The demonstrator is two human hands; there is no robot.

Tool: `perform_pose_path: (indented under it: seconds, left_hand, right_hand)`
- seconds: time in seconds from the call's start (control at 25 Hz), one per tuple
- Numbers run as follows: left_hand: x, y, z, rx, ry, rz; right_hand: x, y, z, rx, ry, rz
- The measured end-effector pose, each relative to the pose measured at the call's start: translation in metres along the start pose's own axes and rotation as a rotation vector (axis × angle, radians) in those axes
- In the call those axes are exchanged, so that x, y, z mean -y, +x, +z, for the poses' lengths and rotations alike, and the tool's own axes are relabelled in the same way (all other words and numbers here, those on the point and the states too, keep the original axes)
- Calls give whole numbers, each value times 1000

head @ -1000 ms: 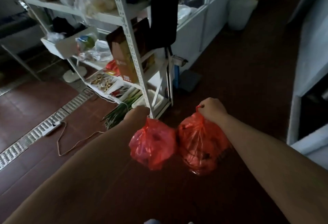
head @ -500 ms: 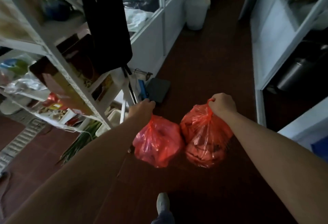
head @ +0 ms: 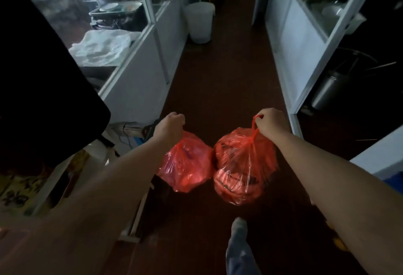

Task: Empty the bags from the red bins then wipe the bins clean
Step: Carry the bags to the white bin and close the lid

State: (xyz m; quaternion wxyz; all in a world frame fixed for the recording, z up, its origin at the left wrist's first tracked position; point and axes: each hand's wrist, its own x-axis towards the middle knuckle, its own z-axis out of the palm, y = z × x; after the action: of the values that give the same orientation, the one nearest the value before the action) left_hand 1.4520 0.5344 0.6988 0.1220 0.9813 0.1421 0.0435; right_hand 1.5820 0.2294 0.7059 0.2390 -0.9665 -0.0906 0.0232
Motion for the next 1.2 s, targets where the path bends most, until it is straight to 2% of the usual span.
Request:
perform_pose_path:
  seconds: [0.16, 0.28, 0.52, 0.8, 0.92, 1.2]
  left_hand:
    - [-16, 110, 1, 55, -22, -90]
    - [-28, 176, -3, 75, 13, -122]
    - [-52, 308, -6, 32, 70, -97]
    - [-48, 490, 32, 32, -64, -116]
    - [-46, 579, 46, 80, -104, -69]
    - [-46, 760, 66, 87, -12, 51]
  right_hand:
    - [-3, 111, -1, 65, 33, 46]
    - [-3, 181, -5, 111, 19, 7]
    - [-5, 322, -16, 105, 59, 7]
    - [-4, 497, -4, 49, 80, 80]
    - [5, 571, -2, 44, 44, 127]
    - [12, 738, -2, -19, -22, 142]
